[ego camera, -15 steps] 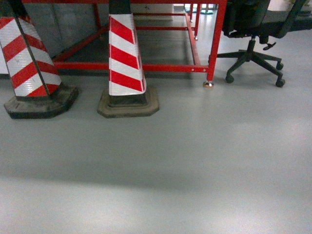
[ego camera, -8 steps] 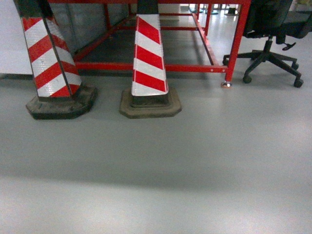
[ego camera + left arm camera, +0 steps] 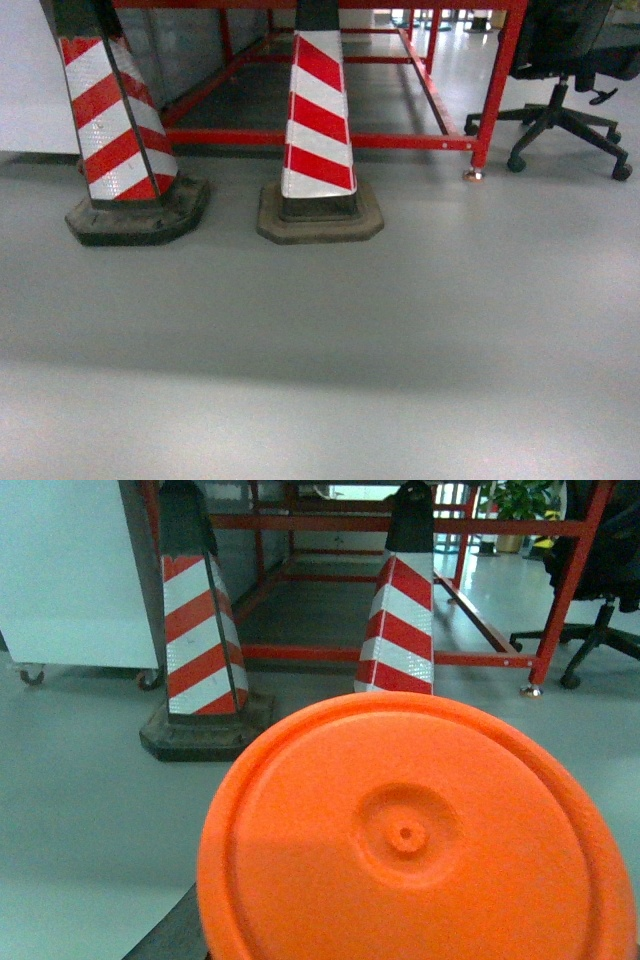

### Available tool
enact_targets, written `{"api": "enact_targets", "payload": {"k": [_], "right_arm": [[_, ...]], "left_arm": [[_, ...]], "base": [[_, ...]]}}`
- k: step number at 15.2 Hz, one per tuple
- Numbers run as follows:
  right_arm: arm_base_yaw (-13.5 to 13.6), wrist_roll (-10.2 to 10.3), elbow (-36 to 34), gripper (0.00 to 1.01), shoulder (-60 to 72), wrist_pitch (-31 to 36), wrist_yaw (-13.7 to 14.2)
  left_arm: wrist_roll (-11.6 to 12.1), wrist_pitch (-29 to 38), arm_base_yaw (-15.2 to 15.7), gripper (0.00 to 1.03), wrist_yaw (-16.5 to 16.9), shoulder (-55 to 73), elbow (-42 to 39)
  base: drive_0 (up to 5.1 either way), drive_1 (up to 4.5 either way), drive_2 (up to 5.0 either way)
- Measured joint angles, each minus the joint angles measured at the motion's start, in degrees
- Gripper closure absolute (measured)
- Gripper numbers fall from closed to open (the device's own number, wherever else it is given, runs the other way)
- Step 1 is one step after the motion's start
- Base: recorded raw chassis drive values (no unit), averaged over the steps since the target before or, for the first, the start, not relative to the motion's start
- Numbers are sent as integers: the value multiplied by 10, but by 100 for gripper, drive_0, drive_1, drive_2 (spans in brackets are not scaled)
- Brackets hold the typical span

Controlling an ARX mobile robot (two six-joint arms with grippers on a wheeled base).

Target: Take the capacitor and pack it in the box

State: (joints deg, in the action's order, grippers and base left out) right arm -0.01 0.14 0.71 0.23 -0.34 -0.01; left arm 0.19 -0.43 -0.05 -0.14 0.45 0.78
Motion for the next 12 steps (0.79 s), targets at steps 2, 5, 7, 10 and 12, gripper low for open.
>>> {"api": "enact_targets", "payload": {"k": [2, 5, 7, 10, 12], "right_arm": [[0, 0, 0, 3, 0, 0, 0], [0, 0, 0, 3, 0, 1, 0], [0, 0, 0, 3, 0, 2, 0], [0, 0, 0, 3, 0, 1, 0], [0, 0, 0, 3, 0, 1, 0]], "left_arm": [[0, 0, 0, 59, 0, 0, 0], [0, 0, 0, 59, 1, 0, 0], [0, 2, 0, 59, 1, 0, 0], [0, 2, 0, 59, 1, 0, 0], [0, 0, 0, 59, 1, 0, 0]], "base": [[-500, 245, 245], [-500, 245, 245], [-500, 245, 245], [-500, 245, 245], [-500, 245, 245]]}}
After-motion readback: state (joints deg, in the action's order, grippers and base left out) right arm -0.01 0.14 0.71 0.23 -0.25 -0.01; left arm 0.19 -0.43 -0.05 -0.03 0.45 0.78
